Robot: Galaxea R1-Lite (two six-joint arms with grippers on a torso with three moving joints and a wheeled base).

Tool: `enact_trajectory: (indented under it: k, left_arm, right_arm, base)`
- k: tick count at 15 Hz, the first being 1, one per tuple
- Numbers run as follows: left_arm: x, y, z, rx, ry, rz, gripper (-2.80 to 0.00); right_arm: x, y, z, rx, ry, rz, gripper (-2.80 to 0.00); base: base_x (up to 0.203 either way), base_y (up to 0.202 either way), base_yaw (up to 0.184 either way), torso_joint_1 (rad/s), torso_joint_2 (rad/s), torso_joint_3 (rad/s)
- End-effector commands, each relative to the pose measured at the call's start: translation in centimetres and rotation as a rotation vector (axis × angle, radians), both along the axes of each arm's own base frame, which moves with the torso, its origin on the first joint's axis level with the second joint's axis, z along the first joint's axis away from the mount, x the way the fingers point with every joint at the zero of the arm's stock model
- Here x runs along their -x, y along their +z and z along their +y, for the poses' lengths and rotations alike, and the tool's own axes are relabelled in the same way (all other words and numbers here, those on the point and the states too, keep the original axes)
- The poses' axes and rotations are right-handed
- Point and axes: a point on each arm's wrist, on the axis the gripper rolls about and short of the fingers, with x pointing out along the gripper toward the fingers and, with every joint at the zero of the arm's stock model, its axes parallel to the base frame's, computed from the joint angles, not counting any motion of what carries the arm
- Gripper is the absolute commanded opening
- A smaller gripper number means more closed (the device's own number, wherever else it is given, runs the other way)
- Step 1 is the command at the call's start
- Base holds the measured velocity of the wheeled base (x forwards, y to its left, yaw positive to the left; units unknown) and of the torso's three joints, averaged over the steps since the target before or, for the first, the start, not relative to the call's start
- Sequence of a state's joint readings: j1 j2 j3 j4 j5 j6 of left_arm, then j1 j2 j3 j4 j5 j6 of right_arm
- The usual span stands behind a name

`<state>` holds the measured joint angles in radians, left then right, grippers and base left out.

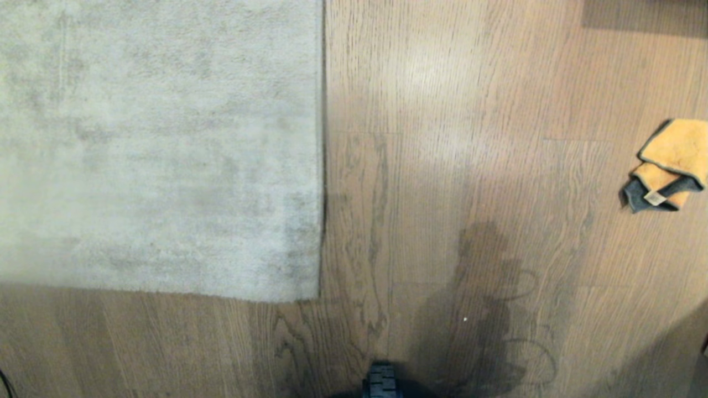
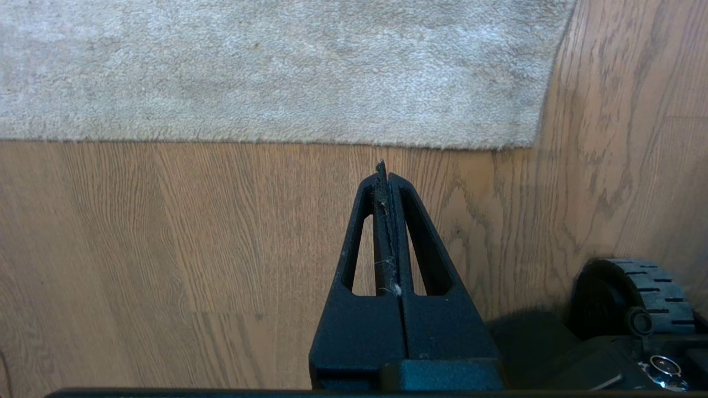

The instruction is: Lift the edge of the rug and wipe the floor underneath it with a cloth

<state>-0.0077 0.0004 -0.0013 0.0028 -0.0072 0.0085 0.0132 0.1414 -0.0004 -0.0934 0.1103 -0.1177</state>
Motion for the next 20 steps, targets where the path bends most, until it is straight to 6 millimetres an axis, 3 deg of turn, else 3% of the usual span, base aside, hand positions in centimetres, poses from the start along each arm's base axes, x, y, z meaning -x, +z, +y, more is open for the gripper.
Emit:
enact_trajectory:
  k: [1, 4, 20]
  left_arm:
    - [-0.01, -0.03, 0.00, 0.001, 0.000, 0.001, -2.80]
    - [0.01, 0.00, 0.00, 0.001, 0.000, 0.000, -2.80]
    - [0.00, -0.01, 0.00, 0.001, 0.000, 0.000, -2.80]
  right_arm:
    - [0.90, -0.36, -0.06, 0.002, -0.028, -0.088, -2.80]
    - [1.16, -1.26, -0.17, 0.028, -0.089, -0.045, -2.80]
    - [1.16, -1.27, -0.16, 0.011, -0.083, -0.042, -2.80]
  base:
    - [0.000, 0.000, 0.000, 0.000, 0.00, 0.000]
    - [0.000, 0.000, 0.000, 0.000, 0.00, 0.000]
    - [0.000, 0.000, 0.000, 0.000, 0.00, 0.000]
